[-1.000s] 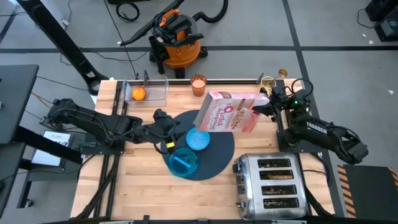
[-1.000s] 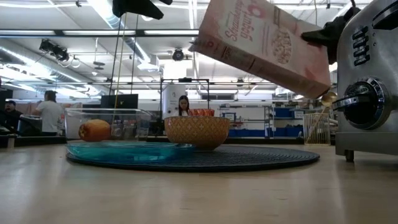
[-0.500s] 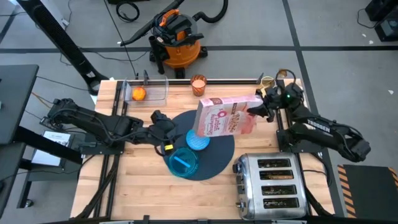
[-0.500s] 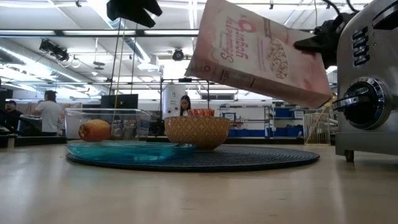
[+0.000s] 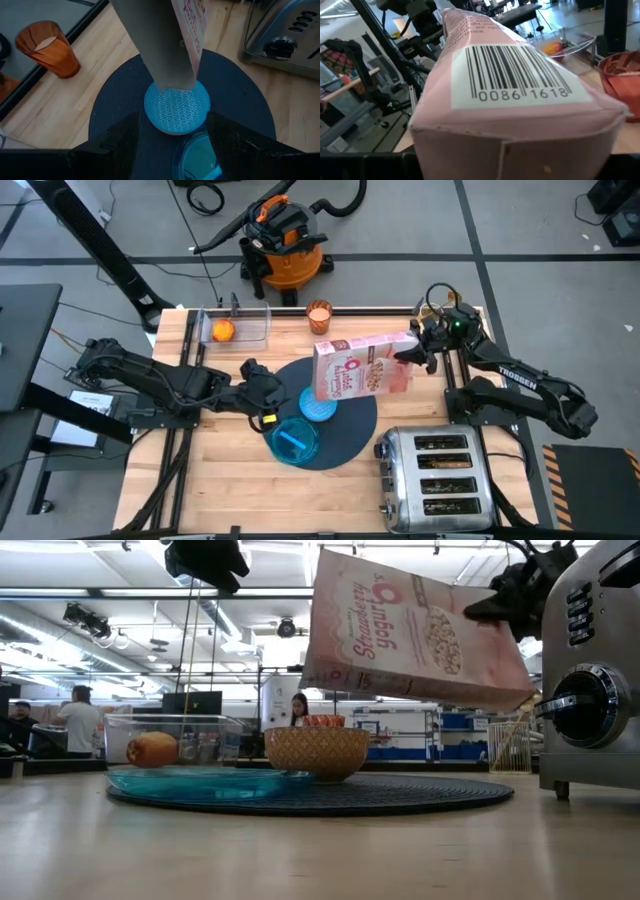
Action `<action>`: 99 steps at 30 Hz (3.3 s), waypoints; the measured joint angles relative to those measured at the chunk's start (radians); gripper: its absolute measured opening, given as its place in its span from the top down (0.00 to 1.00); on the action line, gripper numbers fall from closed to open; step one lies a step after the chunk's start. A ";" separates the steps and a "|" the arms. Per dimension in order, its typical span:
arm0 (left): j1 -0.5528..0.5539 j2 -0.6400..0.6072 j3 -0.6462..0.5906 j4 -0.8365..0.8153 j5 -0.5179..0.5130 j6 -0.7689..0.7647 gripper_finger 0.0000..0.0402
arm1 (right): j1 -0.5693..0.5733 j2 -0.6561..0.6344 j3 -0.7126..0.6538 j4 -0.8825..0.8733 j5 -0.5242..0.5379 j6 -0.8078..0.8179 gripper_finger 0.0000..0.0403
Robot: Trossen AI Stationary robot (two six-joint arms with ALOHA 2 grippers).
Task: Arrange a breakfast setting
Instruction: Pour the cereal from the box into the bowl
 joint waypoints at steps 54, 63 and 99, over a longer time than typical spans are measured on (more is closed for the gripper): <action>0.000 0.000 0.000 -0.002 -0.002 -0.044 0.42 | 0.359 0.031 0.350 -0.569 0.397 -0.382 0.52; -0.010 0.000 0.000 -0.002 -0.002 -0.053 0.42 | 0.437 0.108 0.444 -0.655 0.499 -0.452 0.52; -0.014 0.000 0.000 -0.002 -0.002 -0.079 0.42 | 0.533 0.126 0.478 -0.686 0.600 -0.448 0.52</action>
